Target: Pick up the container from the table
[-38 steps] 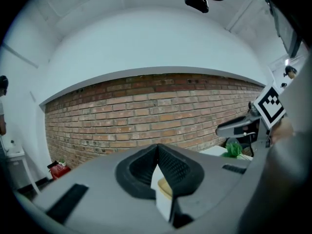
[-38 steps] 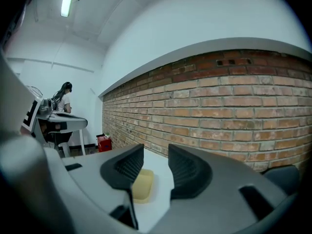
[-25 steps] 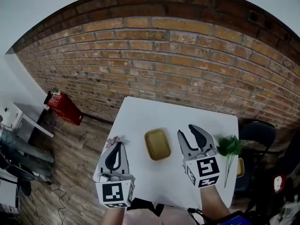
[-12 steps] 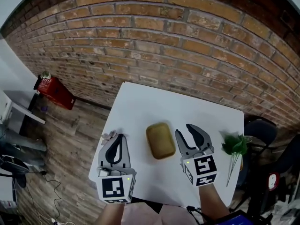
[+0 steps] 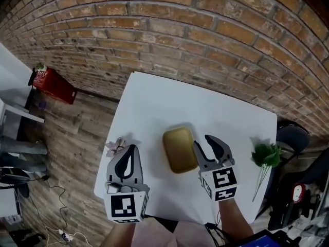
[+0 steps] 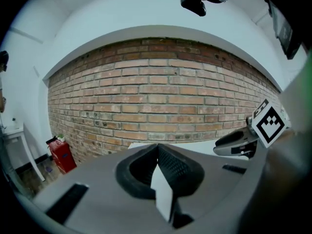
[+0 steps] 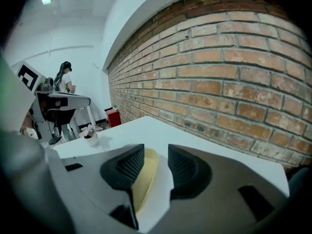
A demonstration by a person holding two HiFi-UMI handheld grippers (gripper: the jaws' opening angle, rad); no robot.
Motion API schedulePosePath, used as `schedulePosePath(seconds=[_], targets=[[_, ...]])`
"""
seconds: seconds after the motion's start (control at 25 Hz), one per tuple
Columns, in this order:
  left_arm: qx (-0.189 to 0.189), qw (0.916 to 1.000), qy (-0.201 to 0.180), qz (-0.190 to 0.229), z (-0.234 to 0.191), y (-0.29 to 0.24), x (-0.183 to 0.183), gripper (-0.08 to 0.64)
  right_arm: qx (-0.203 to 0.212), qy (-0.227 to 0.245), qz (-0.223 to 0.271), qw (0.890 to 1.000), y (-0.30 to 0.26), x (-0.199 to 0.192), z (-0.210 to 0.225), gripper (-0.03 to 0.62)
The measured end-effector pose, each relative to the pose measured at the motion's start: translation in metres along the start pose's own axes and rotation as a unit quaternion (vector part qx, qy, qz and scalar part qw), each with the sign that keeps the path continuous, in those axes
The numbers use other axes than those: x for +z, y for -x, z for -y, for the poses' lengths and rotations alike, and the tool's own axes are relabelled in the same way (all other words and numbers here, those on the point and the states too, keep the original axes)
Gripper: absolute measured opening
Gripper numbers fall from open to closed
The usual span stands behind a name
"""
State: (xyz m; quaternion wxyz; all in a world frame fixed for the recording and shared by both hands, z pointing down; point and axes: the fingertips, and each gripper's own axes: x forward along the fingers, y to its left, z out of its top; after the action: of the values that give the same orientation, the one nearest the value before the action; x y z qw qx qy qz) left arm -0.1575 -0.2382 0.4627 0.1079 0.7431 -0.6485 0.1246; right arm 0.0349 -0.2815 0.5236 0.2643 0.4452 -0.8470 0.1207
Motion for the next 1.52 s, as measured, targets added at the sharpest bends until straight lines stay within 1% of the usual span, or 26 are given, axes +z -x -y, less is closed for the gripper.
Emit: schedulePosePath(seconds=[0.08,0.2,0.28,0.4,0.56,0.72,0.88,1.04,1.28,1.52], targets=[[-0.004,0.9999,0.01,-0.004,0.001,-0.006,-0.004,0.009,0.006,-0.004,-0.017,1.0,-0.006,-0.013,-0.003,0.156],[-0.008,0.9998,0.011,-0.014,0.001,-0.014,-0.014,0.009,0.012,-0.009,-0.039,0.999,-0.016,-0.031,-0.007,0.156],[-0.01,0.9996,0.018,-0.017,0.001,-0.02,-0.017,0.009,0.013,-0.012,-0.052,0.998,-0.021,-0.042,-0.007,0.155],[-0.013,0.9994,0.009,-0.03,-0.002,-0.024,-0.028,0.009,0.014,-0.019,-0.07,0.997,-0.026,-0.056,-0.007,0.155],[-0.014,0.9991,0.022,-0.034,-0.003,-0.031,-0.031,0.009,0.016,-0.026,-0.092,0.995,-0.03,-0.073,-0.009,0.152],[-0.021,0.9989,0.014,-0.04,-0.002,-0.035,-0.036,0.009,0.015,-0.031,-0.11,0.993,-0.033,-0.085,-0.01,0.14],[-0.024,0.9987,0.015,-0.042,0.001,-0.038,-0.037,0.009,0.016,-0.034,-0.116,0.993,-0.033,-0.092,-0.011,0.129],[-0.021,0.9986,0.03,-0.038,0.003,-0.039,-0.033,0.009,0.022,-0.036,-0.122,0.992,-0.034,-0.095,-0.014,0.126],[-0.023,0.9987,0.02,-0.042,0.002,-0.039,-0.036,0.009,0.023,-0.039,-0.128,0.991,-0.035,-0.099,-0.015,0.114],[-0.023,0.9986,0.028,-0.039,0.004,-0.042,-0.033,0.009,0.024,-0.041,-0.131,0.99,-0.036,-0.1,-0.016,0.085]])
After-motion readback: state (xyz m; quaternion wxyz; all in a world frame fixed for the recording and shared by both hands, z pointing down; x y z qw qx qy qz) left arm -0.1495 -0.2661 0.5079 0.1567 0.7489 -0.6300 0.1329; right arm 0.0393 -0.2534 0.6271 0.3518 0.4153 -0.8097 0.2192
